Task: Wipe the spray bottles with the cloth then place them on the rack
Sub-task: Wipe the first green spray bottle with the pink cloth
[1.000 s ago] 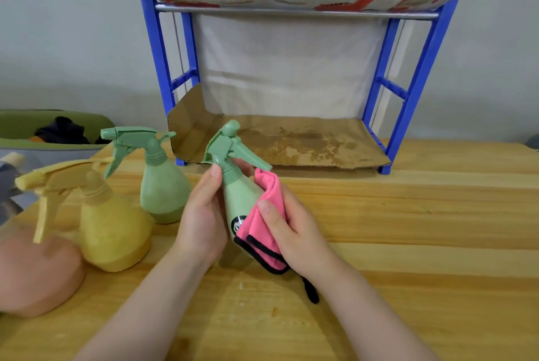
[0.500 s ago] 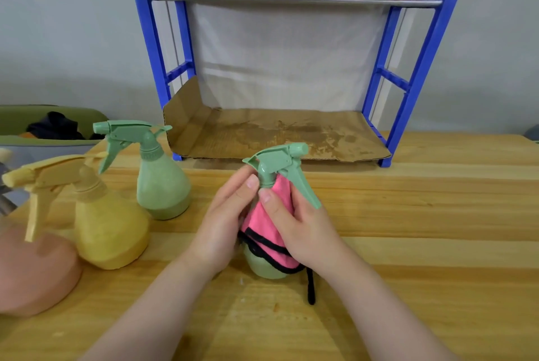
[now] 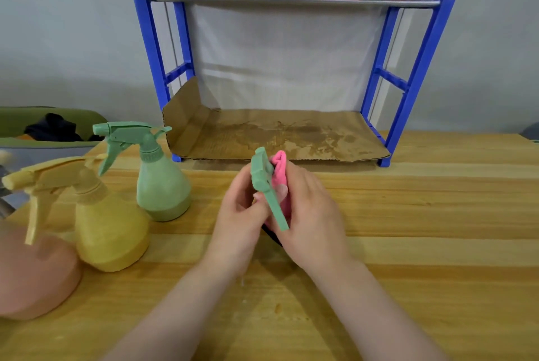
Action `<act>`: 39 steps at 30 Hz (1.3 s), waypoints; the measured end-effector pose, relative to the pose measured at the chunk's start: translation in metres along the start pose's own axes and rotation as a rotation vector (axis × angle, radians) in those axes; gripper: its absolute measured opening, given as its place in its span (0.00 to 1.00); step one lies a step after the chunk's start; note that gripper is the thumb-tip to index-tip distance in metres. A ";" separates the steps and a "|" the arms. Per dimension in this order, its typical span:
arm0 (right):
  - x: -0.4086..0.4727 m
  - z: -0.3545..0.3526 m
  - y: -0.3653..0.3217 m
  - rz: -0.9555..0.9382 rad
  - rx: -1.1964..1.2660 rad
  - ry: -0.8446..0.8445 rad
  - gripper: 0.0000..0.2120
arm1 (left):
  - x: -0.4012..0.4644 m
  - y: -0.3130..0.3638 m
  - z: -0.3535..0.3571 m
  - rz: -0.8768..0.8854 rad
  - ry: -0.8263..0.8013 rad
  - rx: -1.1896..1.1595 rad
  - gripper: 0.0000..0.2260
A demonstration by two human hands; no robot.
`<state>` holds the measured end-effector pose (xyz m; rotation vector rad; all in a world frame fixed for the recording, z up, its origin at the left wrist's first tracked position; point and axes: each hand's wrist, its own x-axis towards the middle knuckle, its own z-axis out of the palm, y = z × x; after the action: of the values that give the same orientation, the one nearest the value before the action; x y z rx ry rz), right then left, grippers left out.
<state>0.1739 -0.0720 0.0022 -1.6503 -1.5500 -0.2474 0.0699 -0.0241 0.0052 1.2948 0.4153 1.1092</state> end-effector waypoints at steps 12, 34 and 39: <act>-0.003 0.003 0.008 0.065 0.285 -0.199 0.30 | 0.010 0.015 -0.021 -0.031 0.267 -0.323 0.19; 0.001 -0.001 0.007 0.165 0.662 -0.315 0.22 | 0.005 0.015 -0.022 -0.001 0.058 -0.169 0.20; 0.000 -0.003 0.005 0.172 0.673 -0.306 0.20 | 0.001 0.015 -0.018 0.013 -0.011 -0.051 0.20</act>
<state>0.1788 -0.0736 0.0016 -1.2947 -1.4709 0.5866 0.0503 -0.0148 0.0140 1.2595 0.3692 1.1161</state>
